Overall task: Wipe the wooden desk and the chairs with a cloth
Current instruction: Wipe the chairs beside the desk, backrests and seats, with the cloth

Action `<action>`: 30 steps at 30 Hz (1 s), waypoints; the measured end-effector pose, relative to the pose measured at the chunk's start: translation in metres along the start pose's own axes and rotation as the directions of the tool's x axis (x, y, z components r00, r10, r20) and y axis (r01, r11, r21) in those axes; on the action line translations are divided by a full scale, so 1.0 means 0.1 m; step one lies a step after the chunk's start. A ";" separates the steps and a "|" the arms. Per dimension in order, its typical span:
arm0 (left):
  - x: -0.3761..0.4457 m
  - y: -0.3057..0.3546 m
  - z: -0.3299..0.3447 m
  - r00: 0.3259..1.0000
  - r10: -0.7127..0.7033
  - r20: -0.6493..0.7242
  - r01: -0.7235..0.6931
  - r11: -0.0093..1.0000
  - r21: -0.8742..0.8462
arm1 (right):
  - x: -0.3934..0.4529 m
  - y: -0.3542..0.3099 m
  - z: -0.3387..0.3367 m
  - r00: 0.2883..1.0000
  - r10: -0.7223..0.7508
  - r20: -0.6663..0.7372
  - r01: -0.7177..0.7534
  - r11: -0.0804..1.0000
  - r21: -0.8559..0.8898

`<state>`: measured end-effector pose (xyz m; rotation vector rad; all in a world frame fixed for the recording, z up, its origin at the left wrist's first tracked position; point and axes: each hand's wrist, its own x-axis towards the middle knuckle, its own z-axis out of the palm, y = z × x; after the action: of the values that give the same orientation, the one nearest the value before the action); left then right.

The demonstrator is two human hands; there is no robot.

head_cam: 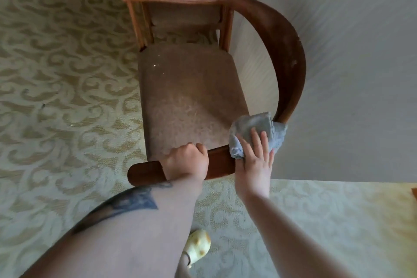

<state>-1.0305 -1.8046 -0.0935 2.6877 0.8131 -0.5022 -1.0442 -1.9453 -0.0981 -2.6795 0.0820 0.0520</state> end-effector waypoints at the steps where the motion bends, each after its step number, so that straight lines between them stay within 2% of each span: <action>1: -0.01 0.06 0.02 0.997 0.049 0.054 -0.048 0.999 -0.018 | -0.14 -0.13 0.07 1.000 -0.011 0.010 0.011 1.000 0.008; 4: -0.05 0.23 0.07 0.983 0.174 0.065 -0.173 0.985 -0.020 | -0.34 -0.10 0.01 0.983 -0.140 0.116 0.137 0.990 0.030; 6: -0.01 0.29 0.08 0.975 0.198 0.097 -0.196 0.980 -0.029 | -0.15 0.25 -0.16 0.947 -0.299 0.119 0.310 0.947 -0.086; 7: 0.01 0.32 0.09 0.967 0.219 0.133 -0.214 0.976 -0.049 | -0.06 0.41 -0.24 0.947 -0.308 0.088 0.318 0.939 -0.132; 9: -0.02 0.38 0.07 0.963 0.221 0.152 -0.207 0.973 -0.102 | -0.01 0.48 -0.32 0.989 -0.150 -0.011 0.149 0.986 -0.074; 11: -0.02 0.41 0.06 0.972 0.212 0.099 -0.203 0.974 -0.098 | -0.11 0.25 -0.20 0.998 -0.012 -0.054 0.013 1.000 0.017; 14: -0.01 0.40 0.09 0.978 0.201 0.054 -0.197 0.977 -0.080 | -0.31 -0.06 -0.02 1.000 -0.018 0.012 0.017 0.998 0.067; 18: -0.01 0.41 0.06 0.975 0.213 0.064 -0.208 0.975 -0.079 | -0.15 -0.06 -0.25 0.997 0.023 0.070 -0.037 0.976 0.214; 20: -0.01 0.43 0.06 0.974 0.209 0.086 -0.205 0.977 -0.054 | -0.15 -0.09 -0.36 0.993 0.091 0.079 -0.110 0.950 0.292; 22: 0.00 0.43 0.05 0.972 0.208 0.111 -0.203 0.978 -0.055 | -0.15 -0.18 -0.32 0.982 0.156 0.111 -0.178 0.956 0.232; 24: -0.01 0.42 0.04 0.968 0.221 0.122 -0.216 0.975 -0.056 | -0.07 -0.21 -0.13 0.983 0.127 0.130 -0.135 0.989 0.060; 27: -0.01 0.43 0.05 0.972 0.221 0.082 -0.217 0.974 -0.056 | 0.28 -0.03 -0.03 0.996 0.078 0.034 -0.076 0.995 -0.061; 28: -0.01 0.44 0.06 0.973 0.220 0.069 -0.216 0.975 -0.052 | 0.40 0.09 -0.08 0.996 0.086 -0.025 -0.087 0.994 -0.071; 30: -0.02 0.43 0.07 0.975 0.218 0.053 -0.215 0.975 -0.052 | 0.56 0.27 -0.18 0.978 0.198 -0.071 -0.196 0.980 0.038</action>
<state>-1.0091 -1.8428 -0.0918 2.6638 0.5006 -0.5000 -0.9896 -1.9804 -0.0966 -2.6339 0.3687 0.0126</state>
